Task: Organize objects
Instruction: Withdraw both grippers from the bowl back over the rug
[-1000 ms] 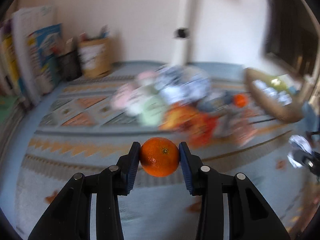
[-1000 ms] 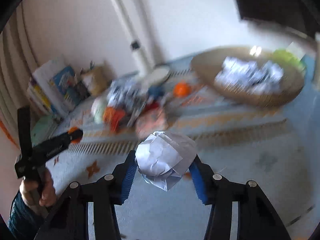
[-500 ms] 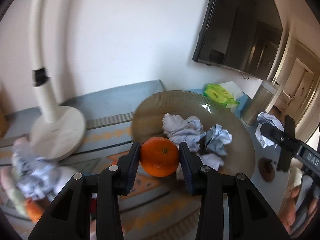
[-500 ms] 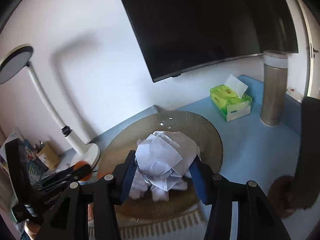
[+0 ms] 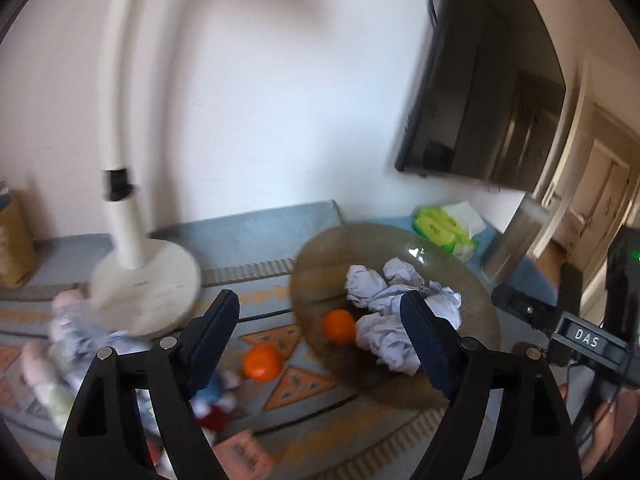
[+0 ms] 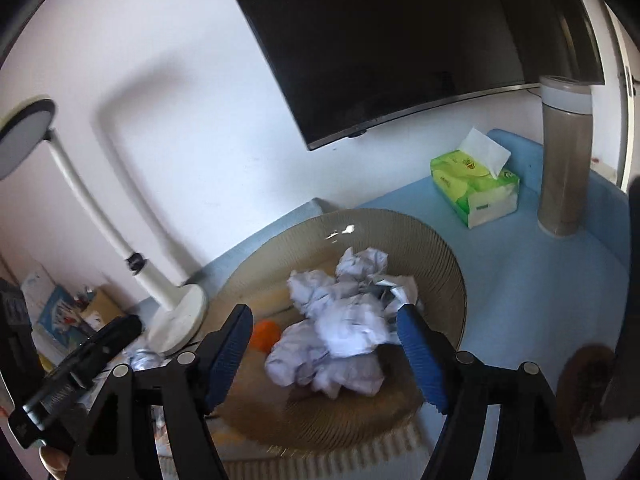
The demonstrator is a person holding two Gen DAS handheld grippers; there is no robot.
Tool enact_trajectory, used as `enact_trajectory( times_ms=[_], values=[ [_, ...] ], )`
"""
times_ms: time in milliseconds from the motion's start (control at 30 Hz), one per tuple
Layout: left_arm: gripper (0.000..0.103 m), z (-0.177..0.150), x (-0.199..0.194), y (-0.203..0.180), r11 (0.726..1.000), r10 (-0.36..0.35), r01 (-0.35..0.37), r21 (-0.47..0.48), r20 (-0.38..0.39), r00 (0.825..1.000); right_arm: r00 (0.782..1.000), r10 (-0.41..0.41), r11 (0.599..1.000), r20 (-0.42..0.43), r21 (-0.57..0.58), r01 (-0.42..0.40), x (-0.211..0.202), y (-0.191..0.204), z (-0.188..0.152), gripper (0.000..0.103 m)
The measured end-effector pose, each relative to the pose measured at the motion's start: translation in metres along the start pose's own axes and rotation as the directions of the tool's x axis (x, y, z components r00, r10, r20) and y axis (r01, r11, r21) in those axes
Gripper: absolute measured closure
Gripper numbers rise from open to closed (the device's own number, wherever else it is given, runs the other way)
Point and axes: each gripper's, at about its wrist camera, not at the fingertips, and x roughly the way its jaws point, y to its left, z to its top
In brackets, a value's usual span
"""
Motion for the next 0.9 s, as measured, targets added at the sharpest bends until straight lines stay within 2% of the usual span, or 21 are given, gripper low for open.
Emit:
enact_trajectory(
  times_ms=[100, 200, 300, 367, 433, 500, 533, 567, 633, 700, 733, 800, 900],
  values=[
    [0.021, -0.01, -0.04, 0.021, 0.999, 0.042, -0.041, -0.029, 0.04, 0.998, 1.0, 0.029, 0.999, 0.005, -0.035, -0.029, -0.018, 0.022, -0.015, 0.03],
    [0.021, -0.025, -0.082, 0.051, 0.991, 0.115, -0.11, -0.082, 0.068, 0.991, 0.997, 0.071, 0.994, -0.006, -0.084, -0.071, -0.032, 0.052, -0.033, 0.03],
    [0.014, -0.042, -0.114, 0.086, 0.973, 0.181, -0.167, -0.163, 0.076, 0.981, 0.994, 0.102, 0.985, -0.029, -0.135, -0.105, -0.036, 0.081, -0.051, 0.03],
    [0.014, -0.058, -0.133, 0.111, 0.952, 0.234, -0.213, -0.219, 0.075, 0.969, 0.991, 0.121, 0.979, -0.057, -0.158, -0.129, -0.035, 0.101, -0.069, 0.03],
    [0.014, -0.08, -0.148, 0.139, 0.914, 0.342, -0.318, -0.25, 0.056, 0.938, 0.988, 0.132, 0.974, -0.079, -0.176, -0.145, -0.03, 0.114, -0.089, 0.027],
    [0.014, -0.103, -0.151, 0.163, 0.842, 0.49, -0.472, -0.26, 0.002, 0.872, 0.993, 0.091, 0.962, -0.074, -0.253, -0.107, -0.016, 0.131, -0.119, 0.022],
    [0.014, -0.117, -0.149, 0.177, 0.796, 0.557, -0.546, -0.261, -0.037, 0.83, 0.995, 0.067, 0.956, -0.069, -0.283, -0.084, -0.01, 0.136, -0.131, 0.022],
    [0.014, -0.13, -0.147, 0.189, 0.781, 0.57, -0.567, -0.263, -0.071, 0.819, 0.996, 0.053, 0.952, -0.072, -0.298, -0.072, -0.003, 0.139, -0.143, 0.022],
    [0.014, -0.148, -0.144, 0.204, 0.772, 0.563, -0.569, -0.284, -0.112, 0.819, 0.993, 0.051, 0.954, -0.104, -0.29, -0.08, 0.009, 0.139, -0.156, 0.022],
    [0.014, -0.157, -0.144, 0.208, 0.773, 0.559, -0.566, -0.286, -0.112, 0.821, 0.99, 0.031, 0.96, -0.136, -0.273, -0.068, 0.021, 0.137, -0.164, 0.022],
    [0.014, -0.161, -0.142, 0.208, 0.775, 0.561, -0.567, -0.278, -0.107, 0.82, 0.99, -0.002, 0.957, -0.138, -0.288, -0.038, 0.025, 0.139, -0.165, 0.022],
    [0.014, -0.164, -0.138, 0.202, 0.776, 0.575, -0.582, -0.242, -0.109, 0.811, 0.99, -0.015, 0.95, -0.137, -0.31, -0.029, 0.028, 0.141, -0.167, 0.018],
    [0.013, -0.162, -0.135, 0.19, 0.791, 0.579, -0.583, -0.186, -0.082, 0.812, 0.986, -0.059, 0.939, -0.155, -0.345, 0.001, 0.034, 0.145, -0.171, 0.017]
  ],
)
